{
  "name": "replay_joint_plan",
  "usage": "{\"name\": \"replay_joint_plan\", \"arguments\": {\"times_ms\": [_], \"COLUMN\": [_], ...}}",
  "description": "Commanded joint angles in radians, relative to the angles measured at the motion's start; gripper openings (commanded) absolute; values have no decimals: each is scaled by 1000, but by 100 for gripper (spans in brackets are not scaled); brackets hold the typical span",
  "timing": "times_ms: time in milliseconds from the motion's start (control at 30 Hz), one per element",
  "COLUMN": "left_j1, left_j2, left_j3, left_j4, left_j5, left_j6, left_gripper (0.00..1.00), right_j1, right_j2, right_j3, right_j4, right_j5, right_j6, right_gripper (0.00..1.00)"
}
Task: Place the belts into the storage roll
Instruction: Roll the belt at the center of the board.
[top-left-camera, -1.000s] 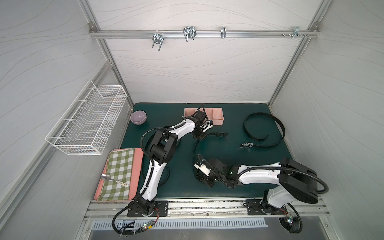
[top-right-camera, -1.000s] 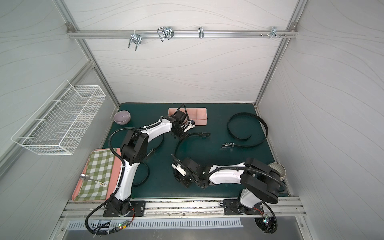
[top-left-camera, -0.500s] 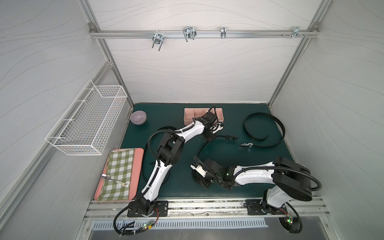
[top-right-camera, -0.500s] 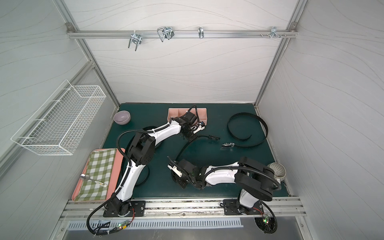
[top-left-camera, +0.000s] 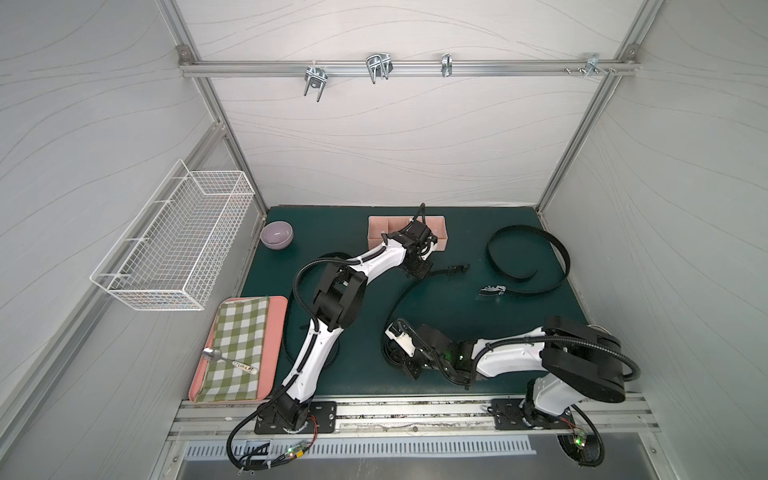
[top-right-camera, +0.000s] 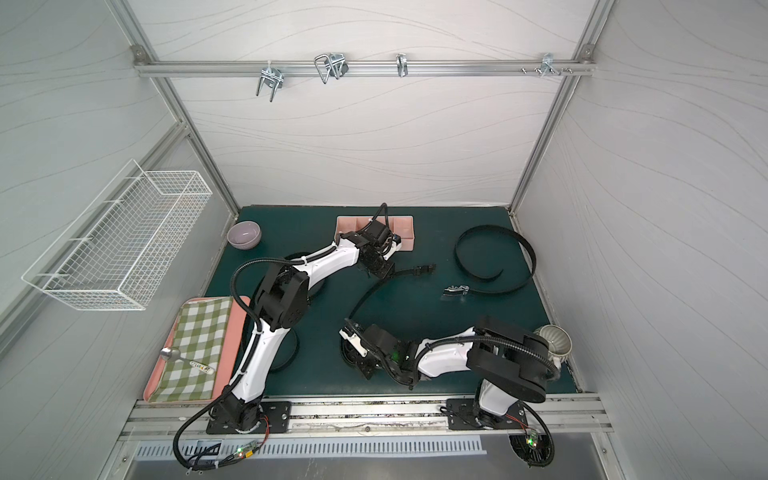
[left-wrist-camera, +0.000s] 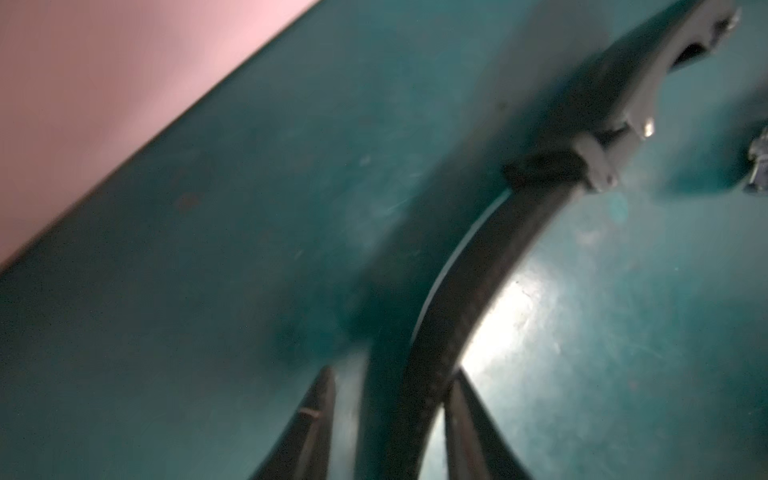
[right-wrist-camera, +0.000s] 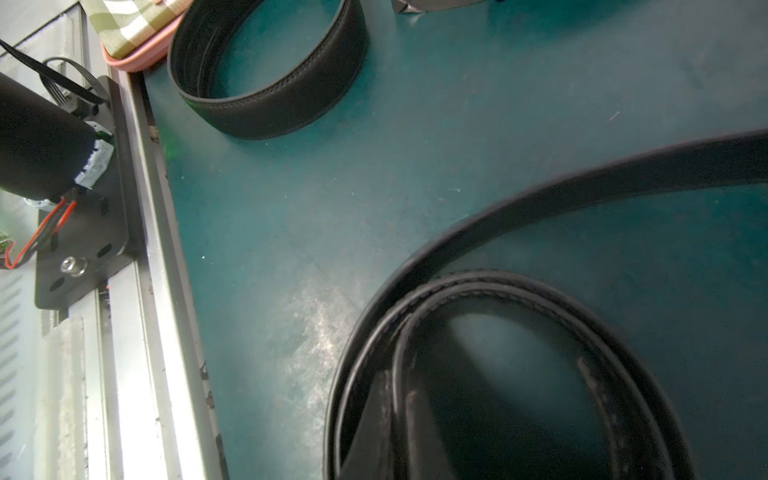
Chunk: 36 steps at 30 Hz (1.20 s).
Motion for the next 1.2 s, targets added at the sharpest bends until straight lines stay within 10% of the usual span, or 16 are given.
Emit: {"name": "replay_joint_plan", "arguments": {"times_ms": [0, 267, 600, 1167], "left_j1": [60, 274, 207, 79], "left_j2": [-190, -672, -988, -834], "left_j3": [-93, -606, -1055, -1282], "left_j4": [77, 107, 117, 579], "left_j5": [-111, -124, 153, 401], "left_j6": [-153, -513, -694, -797], "left_gripper": [68, 80, 71, 57], "right_j1": [12, 8, -21, -31], "right_j2": [11, 4, -42, -39], "right_j3": [-39, -46, -65, -66], "right_j4": [-60, -59, -69, -72], "right_j5": [13, 10, -19, -43], "right_j6": [17, 29, 30, 34], "right_gripper": [6, 6, 6, 6]}}
